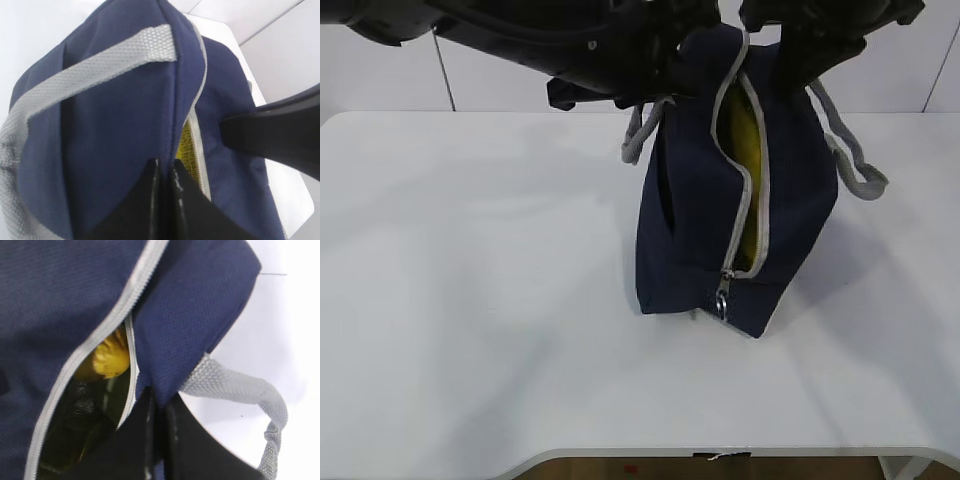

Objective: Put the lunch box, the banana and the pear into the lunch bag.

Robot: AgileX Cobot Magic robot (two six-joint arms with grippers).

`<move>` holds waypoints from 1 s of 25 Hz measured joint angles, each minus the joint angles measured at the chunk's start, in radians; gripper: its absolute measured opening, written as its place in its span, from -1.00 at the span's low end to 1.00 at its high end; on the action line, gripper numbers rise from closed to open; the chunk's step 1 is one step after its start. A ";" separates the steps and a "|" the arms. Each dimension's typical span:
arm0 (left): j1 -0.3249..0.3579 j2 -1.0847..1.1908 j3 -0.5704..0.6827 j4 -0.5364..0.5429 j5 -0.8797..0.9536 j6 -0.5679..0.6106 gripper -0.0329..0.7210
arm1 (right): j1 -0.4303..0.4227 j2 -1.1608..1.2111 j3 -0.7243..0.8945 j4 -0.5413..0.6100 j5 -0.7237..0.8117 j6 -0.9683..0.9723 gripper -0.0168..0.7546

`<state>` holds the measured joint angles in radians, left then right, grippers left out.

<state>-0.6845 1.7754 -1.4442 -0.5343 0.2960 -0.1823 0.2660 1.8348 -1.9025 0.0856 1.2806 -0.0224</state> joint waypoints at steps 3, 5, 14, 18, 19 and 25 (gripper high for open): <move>-0.001 0.017 0.000 -0.001 -0.002 0.000 -0.92 | 0.000 0.018 0.000 -0.002 -0.006 0.000 -0.93; -0.002 0.027 0.000 -0.001 -0.006 0.000 -0.92 | 0.000 0.027 0.000 -0.004 -0.011 0.000 -0.93; -0.002 0.030 0.000 0.021 -0.012 0.000 -0.92 | 0.000 0.039 0.000 -0.004 -0.013 -0.002 -0.89; -0.002 0.030 0.000 0.034 -0.012 0.000 -0.88 | 0.000 0.043 0.000 0.002 -0.018 -0.013 -0.61; -0.002 0.030 0.000 0.036 -0.012 0.000 -0.85 | 0.000 0.043 0.000 0.002 -0.018 -0.015 -0.47; -0.002 0.030 0.000 0.038 -0.012 0.000 -0.24 | 0.000 0.043 -0.002 0.007 -0.020 -0.025 0.16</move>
<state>-0.6867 1.8053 -1.4442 -0.4959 0.2844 -0.1823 0.2660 1.8776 -1.9044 0.0927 1.2605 -0.0477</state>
